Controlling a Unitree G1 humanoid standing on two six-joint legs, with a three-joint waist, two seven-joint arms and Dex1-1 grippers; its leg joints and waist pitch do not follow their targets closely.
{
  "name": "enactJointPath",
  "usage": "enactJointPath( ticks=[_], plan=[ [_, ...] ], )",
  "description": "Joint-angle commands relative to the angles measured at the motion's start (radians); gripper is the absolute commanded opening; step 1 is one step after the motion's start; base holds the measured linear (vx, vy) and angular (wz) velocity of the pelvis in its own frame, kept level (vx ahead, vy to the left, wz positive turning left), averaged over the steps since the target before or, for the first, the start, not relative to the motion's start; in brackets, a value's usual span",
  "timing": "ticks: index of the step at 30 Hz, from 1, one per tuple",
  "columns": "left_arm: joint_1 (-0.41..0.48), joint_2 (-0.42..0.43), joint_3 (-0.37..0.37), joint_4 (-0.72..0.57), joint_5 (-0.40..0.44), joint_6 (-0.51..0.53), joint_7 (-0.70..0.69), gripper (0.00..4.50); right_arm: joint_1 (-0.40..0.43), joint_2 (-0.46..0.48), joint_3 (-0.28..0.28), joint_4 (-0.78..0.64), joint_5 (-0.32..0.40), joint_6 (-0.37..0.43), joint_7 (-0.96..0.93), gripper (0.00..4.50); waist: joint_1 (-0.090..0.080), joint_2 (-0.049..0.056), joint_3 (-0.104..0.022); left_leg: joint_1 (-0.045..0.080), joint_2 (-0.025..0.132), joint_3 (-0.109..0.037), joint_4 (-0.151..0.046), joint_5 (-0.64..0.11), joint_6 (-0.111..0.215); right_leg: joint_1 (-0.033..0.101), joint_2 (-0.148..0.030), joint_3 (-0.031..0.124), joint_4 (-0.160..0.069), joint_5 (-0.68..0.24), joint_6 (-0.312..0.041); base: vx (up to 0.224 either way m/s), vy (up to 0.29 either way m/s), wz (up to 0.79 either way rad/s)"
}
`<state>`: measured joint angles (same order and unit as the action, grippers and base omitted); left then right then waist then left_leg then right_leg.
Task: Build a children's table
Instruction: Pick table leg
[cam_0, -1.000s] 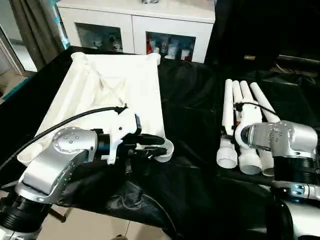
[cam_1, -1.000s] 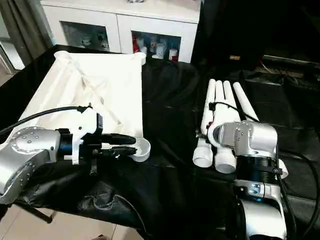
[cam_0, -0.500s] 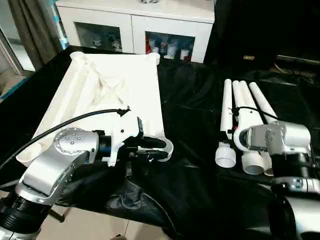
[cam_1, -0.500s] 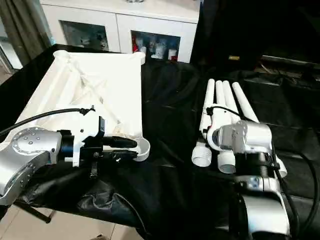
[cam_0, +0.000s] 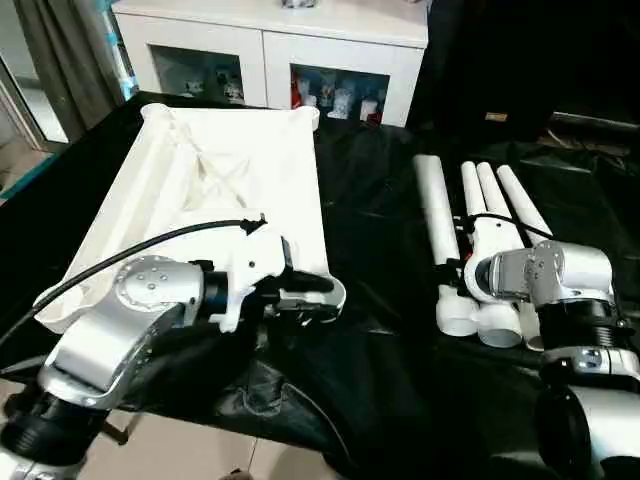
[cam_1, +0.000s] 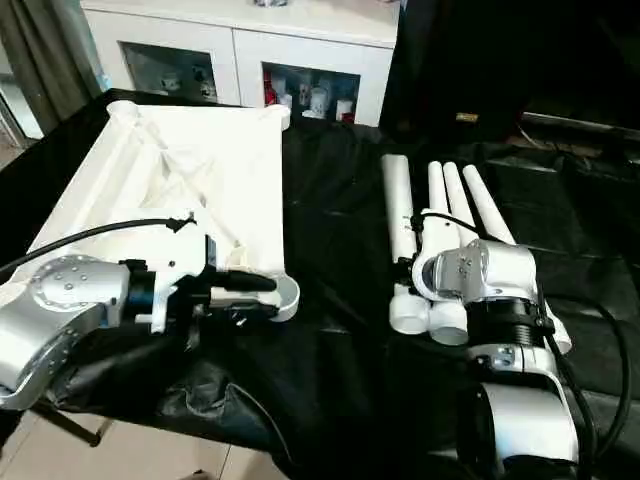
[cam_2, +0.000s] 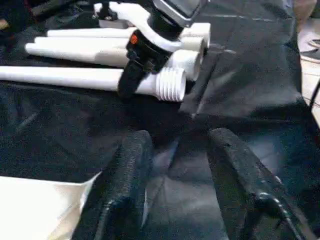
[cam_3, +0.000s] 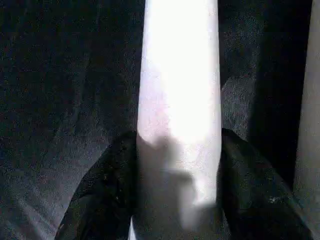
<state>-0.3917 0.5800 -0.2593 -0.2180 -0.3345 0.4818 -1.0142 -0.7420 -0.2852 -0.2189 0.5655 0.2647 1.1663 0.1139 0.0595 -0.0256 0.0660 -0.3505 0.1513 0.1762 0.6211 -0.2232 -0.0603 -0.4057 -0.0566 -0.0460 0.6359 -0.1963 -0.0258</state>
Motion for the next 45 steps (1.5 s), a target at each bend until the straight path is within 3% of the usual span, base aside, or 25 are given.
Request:
enactJointPath(
  ticks=[1,4,5,7,10,12,13,17,20,24,28,31,37,39,45],
  plan=[
    [-0.018,-0.019,0.021,0.022,0.0,-0.021,0.015,2.38,-0.01,0.003,-0.029,-0.001,0.002,-0.016,-0.012,1.92,0.001,0.003,-0.071,-0.002,0.06,-0.017,-0.072,-0.017,-0.014,0.064,-0.08,0.057,-0.063,-0.077,-0.223,0.0,0.0,0.0],
    [-0.041,-0.072,0.042,0.076,0.015,-0.065,0.069,2.58,-0.014,0.015,-0.06,-0.025,0.021,-0.033,-0.013,1.89,0.002,0.011,-0.072,-0.002,0.059,-0.017,-0.071,-0.021,-0.016,0.065,-0.08,0.057,-0.064,-0.068,-0.229,0.0,0.0,0.0],
    [-0.075,-0.111,0.057,0.13,0.023,-0.033,0.133,2.83,-0.017,0.026,-0.085,-0.047,0.046,-0.064,0.002,1.89,0.0,0.011,-0.074,-0.002,0.059,-0.016,-0.069,-0.026,-0.017,0.066,-0.08,0.058,-0.064,-0.054,-0.232,0.0,0.0,0.0],
    [-0.12,-0.145,0.075,0.193,0.016,0.044,0.188,2.88,-0.017,0.039,-0.107,-0.076,0.082,-0.108,0.036,1.89,0.002,0.012,-0.076,0.004,0.06,-0.014,-0.069,-0.034,-0.014,0.064,-0.079,0.059,-0.062,-0.033,-0.241,0.0,0.0,0.0],
    [-0.179,-0.216,0.136,0.277,-0.031,0.094,0.263,3.04,0.006,0.053,-0.109,-0.136,0.122,-0.206,0.114,1.89,0.004,0.003,-0.075,-0.006,0.058,-0.018,-0.068,-0.034,0.005,0.074,-0.085,0.057,-0.066,-0.051,-0.24,0.0,0.0,0.0],
    [-0.246,-0.289,0.211,0.357,-0.08,0.167,0.366,3.17,0.052,0.044,-0.045,-0.213,0.129,-0.295,0.238,1.89,0.009,0.001,-0.075,-0.005,0.059,-0.016,-0.064,-0.031,0.012,0.074,-0.087,0.057,-0.07,-0.05,-0.242,0.0,0.0,0.0],
    [-0.307,-0.349,0.279,0.43,-0.141,0.224,0.433,3.27,0.075,0.036,-0.022,-0.255,0.149,-0.305,0.319,1.89,0.012,-0.001,-0.079,-0.006,0.06,-0.017,-0.062,-0.006,0.033,0.075,-0.085,0.054,-0.061,-0.007,-0.259,0.0,0.0,0.0],
    [-0.366,-0.421,0.35,0.484,-0.238,0.274,0.469,3.63,0.103,0.036,-0.019,-0.339,0.214,-0.29,0.422,1.88,0.02,-0.007,-0.079,-0.01,0.057,-0.018,-0.06,0.008,0.082,0.078,-0.089,0.051,-0.067,-0.004,-0.28,0.0,0.0,0.0],
    [-0.421,-0.496,0.402,0.534,-0.285,0.293,0.498,3.9,0.152,0.026,0.017,-0.447,0.276,-0.298,0.519,1.88,0.032,-0.009,-0.081,-0.009,0.064,-0.021,-0.059,0.037,0.118,0.074,-0.091,0.047,-0.065,0.007,-0.28,0.0,0.0,0.0],
    [-0.456,-0.542,0.426,0.564,-0.314,0.321,0.516,3.92,0.188,0.016,0.06,-0.516,0.305,-0.307,0.588,1.88,0.041,0.0,-0.078,-0.005,0.066,-0.021,-0.059,0.025,0.12,0.07,-0.093,0.046,-0.071,-0.029,-0.271,0.0,0.0,0.0],
    [-0.47,-0.562,0.424,0.573,-0.322,0.34,0.523,3.92,0.202,0.01,0.078,-0.537,0.303,-0.315,0.616,1.88,0.041,-0.004,-0.077,-0.006,0.068,-0.023,-0.063,0.013,0.105,0.069,-0.092,0.043,-0.075,-0.059,-0.258,0.0,0.0,0.0],
    [-0.473,-0.579,0.435,0.55,-0.354,0.368,0.536,3.64,0.22,-0.003,0.117,-0.549,0.271,-0.328,0.619,1.88,0.044,-0.004,-0.078,-0.007,0.07,-0.024,-0.063,0.008,0.085,0.072,-0.094,0.041,-0.073,-0.055,-0.256,0.0,0.0,0.0],
    [-0.459,-0.595,0.444,0.493,-0.382,0.427,0.572,3.16,0.238,-0.012,0.172,-0.593,0.239,-0.333,0.591,1.88,0.045,-0.005,-0.075,-0.01,0.069,-0.024,-0.064,0.001,0.083,0.071,-0.096,0.04,-0.079,-0.083,-0.238,0.0,0.0,0.0],
    [-0.459,-0.614,0.458,0.479,-0.382,0.441,0.619,2.91,0.236,-0.022,0.212,-0.615,0.21,-0.333,0.587,1.88,0.046,-0.01,-0.075,-0.009,0.071,-0.023,-0.065,-0.001,0.078,0.071,-0.094,0.039,-0.08,-0.098,-0.23,0.0,0.0,0.0],
    [-0.46,-0.639,0.474,0.465,-0.359,0.444,0.722,2.37,0.197,-0.013,0.237,-0.603,0.178,-0.337,0.535,1.88,0.045,-0.01,-0.074,-0.013,0.071,-0.025,-0.066,0.0,0.073,0.069,-0.094,0.037,-0.082,-0.121,-0.21,0.0,0.0,0.0]
  ],
)
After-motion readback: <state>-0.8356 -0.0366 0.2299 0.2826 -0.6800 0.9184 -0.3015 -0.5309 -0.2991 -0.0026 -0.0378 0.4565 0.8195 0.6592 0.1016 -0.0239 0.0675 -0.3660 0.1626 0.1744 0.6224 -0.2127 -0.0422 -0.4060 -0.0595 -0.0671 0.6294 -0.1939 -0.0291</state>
